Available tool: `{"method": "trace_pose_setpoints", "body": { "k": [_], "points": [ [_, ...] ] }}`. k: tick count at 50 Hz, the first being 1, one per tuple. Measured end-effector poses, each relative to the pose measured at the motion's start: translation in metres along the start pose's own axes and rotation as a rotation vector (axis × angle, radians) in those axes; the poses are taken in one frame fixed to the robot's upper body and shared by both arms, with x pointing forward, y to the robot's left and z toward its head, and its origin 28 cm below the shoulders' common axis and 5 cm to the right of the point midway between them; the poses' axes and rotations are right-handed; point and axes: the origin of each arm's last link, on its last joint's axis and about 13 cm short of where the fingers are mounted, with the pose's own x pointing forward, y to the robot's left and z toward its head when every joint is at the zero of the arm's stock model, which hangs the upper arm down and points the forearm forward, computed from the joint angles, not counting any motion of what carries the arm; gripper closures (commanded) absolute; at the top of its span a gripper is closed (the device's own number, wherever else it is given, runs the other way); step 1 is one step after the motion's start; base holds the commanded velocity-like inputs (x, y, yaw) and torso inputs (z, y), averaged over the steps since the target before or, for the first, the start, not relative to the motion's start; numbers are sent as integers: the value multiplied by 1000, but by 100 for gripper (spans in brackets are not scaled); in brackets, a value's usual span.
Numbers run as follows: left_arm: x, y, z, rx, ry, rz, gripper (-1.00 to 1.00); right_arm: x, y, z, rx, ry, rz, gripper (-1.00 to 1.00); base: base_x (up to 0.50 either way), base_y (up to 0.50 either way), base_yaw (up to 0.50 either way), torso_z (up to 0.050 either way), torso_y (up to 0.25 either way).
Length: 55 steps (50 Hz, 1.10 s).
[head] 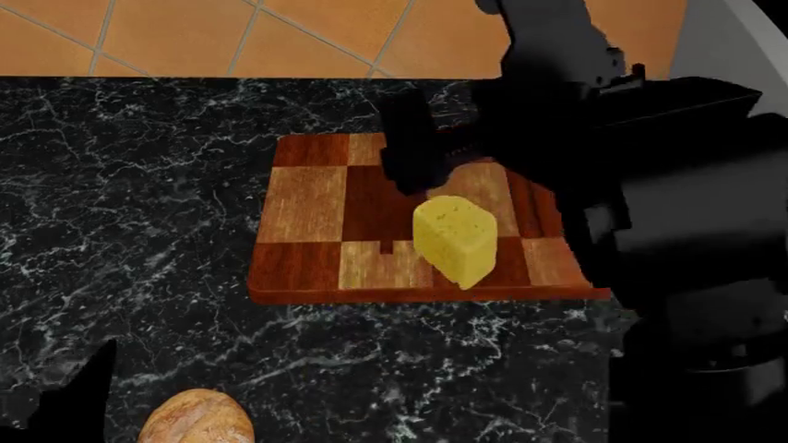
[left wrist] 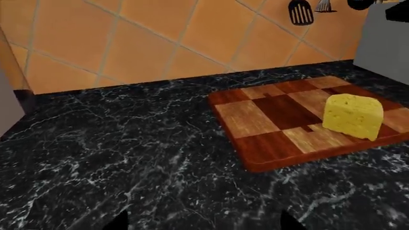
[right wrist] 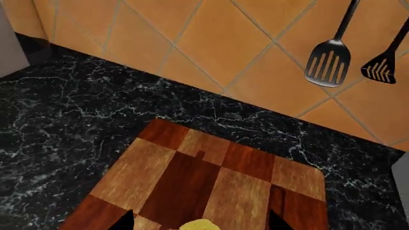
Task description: Place the bread and cheese on the cutting board.
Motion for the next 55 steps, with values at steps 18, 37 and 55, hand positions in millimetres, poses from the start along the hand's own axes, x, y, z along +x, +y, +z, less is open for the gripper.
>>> {"method": "trace_pose_setpoints", "body": {
  "k": [18, 37, 55],
  "points": [
    [-11, -2, 52, 178, 203, -389, -100, -77, 48, -71, 141, -353, -151, -100, 0, 0, 0, 0, 0],
    [1, 4, 54, 251, 367, -418, -100, -118, 60, -105, 157, -454, -295, -100, 0, 0, 0, 0, 0],
    [26, -3, 40, 279, 434, -439, -100, -124, 61, -114, 159, -461, -322, -100, 0, 0, 0, 0, 0]
  ]
}}
